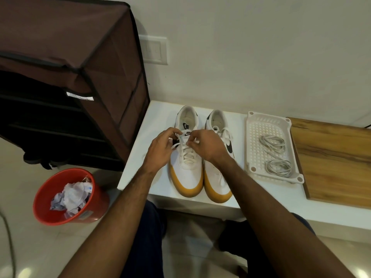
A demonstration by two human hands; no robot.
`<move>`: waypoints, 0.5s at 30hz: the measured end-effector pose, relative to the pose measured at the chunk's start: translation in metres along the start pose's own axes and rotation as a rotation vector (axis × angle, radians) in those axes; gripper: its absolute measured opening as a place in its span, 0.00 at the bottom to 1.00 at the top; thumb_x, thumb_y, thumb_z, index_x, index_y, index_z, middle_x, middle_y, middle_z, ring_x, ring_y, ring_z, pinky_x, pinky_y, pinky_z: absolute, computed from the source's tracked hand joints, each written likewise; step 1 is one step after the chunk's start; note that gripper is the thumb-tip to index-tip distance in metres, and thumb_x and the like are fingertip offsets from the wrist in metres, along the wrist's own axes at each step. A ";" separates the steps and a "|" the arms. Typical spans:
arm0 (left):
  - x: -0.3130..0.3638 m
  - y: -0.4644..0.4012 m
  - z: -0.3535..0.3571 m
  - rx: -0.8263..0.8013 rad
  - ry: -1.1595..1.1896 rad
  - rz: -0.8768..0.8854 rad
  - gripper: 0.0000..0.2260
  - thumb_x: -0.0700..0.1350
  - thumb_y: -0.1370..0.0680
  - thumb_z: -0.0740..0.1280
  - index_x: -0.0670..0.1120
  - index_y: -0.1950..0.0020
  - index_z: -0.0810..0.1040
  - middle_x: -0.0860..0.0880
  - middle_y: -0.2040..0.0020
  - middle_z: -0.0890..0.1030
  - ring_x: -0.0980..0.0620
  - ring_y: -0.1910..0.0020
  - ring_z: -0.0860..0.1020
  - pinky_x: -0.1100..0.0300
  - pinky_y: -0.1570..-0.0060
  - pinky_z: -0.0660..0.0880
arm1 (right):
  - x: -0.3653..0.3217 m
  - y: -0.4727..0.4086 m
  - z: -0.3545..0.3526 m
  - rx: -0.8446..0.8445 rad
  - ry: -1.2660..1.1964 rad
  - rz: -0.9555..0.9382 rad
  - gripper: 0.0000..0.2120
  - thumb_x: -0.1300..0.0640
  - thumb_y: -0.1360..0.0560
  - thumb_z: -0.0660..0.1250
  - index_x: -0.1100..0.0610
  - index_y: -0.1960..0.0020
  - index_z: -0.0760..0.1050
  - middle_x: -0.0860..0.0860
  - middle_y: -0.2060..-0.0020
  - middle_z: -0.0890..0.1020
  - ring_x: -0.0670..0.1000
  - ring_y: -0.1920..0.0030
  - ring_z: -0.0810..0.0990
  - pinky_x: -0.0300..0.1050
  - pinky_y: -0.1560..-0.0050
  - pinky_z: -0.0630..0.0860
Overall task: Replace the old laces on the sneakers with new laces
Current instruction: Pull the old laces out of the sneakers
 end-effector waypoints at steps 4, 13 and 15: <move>-0.001 -0.001 -0.001 -0.012 0.019 0.001 0.15 0.32 0.20 0.64 0.48 0.38 0.77 0.46 0.40 0.80 0.46 0.44 0.80 0.48 0.39 0.79 | 0.018 0.010 -0.004 0.043 -0.603 0.110 0.05 0.57 0.18 0.66 0.57 0.51 0.78 0.51 0.54 0.84 0.48 0.53 0.82 0.43 0.52 0.74; -0.011 -0.029 0.001 -0.027 0.022 0.032 0.10 0.44 0.15 0.60 0.57 0.50 0.77 0.56 0.48 0.79 0.58 0.50 0.79 0.55 0.47 0.81 | 0.027 0.010 0.001 0.014 -0.883 0.170 0.05 0.60 0.17 0.60 0.55 0.45 0.75 0.55 0.59 0.81 0.46 0.67 0.76 0.42 0.64 0.71; -0.013 -0.036 0.002 -0.068 0.030 0.025 0.05 0.49 0.16 0.63 0.57 0.50 0.77 0.56 0.49 0.79 0.57 0.52 0.81 0.55 0.48 0.81 | 0.013 -0.003 -0.009 -0.011 -0.516 0.023 0.06 0.54 0.17 0.63 0.51 0.42 0.77 0.51 0.59 0.82 0.44 0.64 0.79 0.41 0.62 0.74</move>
Point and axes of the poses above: each hand's wrist, its own y-axis away from the middle knuckle, its own z-axis out of the palm, x = y × z, the point moved 7 cm from there along -y, towards the middle knuckle
